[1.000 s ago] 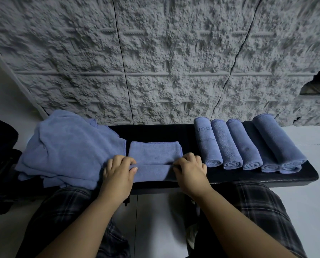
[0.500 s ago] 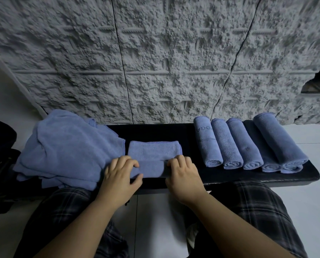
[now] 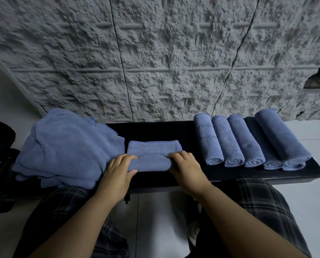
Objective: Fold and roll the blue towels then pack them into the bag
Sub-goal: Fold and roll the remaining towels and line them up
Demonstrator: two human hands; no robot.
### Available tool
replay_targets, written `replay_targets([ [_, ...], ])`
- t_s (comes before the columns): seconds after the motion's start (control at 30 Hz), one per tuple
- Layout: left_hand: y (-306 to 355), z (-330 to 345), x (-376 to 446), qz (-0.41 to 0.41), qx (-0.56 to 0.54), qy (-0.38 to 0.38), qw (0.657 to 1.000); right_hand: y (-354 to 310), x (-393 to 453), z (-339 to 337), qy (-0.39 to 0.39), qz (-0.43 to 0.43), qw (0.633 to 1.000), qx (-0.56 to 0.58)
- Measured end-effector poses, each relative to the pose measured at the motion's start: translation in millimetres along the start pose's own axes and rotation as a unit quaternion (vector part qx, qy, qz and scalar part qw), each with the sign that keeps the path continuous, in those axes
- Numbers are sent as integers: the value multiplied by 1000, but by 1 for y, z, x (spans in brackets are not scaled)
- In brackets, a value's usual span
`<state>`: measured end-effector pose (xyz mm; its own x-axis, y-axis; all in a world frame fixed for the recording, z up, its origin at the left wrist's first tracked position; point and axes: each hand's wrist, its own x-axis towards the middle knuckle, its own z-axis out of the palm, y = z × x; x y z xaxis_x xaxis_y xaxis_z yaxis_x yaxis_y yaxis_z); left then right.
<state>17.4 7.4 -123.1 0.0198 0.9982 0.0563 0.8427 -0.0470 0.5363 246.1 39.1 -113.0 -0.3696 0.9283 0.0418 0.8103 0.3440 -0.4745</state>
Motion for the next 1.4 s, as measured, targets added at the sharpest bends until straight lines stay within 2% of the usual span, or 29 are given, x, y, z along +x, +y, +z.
replay_targets([
  [0.27,3,-3,-2,-48,21,-41,998,-6,-1,-3,-72,105,980,150],
  [0.4,4,-7,-4,-41,20,-31,998,-10,-2,-9,-120,145,964,187],
  [0.53,11,-8,-5,-50,64,8,997,-13,-2,-7,-110,175,964,168],
  [0.63,16,-7,-6,38,100,125,986,-14,-2,-1,-90,202,964,146],
  [0.73,19,-6,-8,138,131,106,976,-16,-4,1,-54,213,964,153],
  [0.83,23,-6,-15,158,144,98,972,-19,-7,1,-17,218,965,147],
  [0.9,27,-7,-18,141,143,89,976,-23,-7,-1,54,197,977,58],
  [0.97,31,-7,-19,130,150,80,977,-24,-5,2,146,91,983,-58],
  [1.0,32,-7,-19,124,158,77,977,-26,-4,4,159,30,983,-86],
  [1.07,33,-6,-18,113,172,67,976,-30,-5,9,147,-48,982,-105],
  [1.1,34,-5,-17,108,177,63,976,-31,-5,10,138,-53,984,-95],
  [1.4,30,4,-1,96,163,86,978,-31,-3,16,54,-32,990,-128],
])
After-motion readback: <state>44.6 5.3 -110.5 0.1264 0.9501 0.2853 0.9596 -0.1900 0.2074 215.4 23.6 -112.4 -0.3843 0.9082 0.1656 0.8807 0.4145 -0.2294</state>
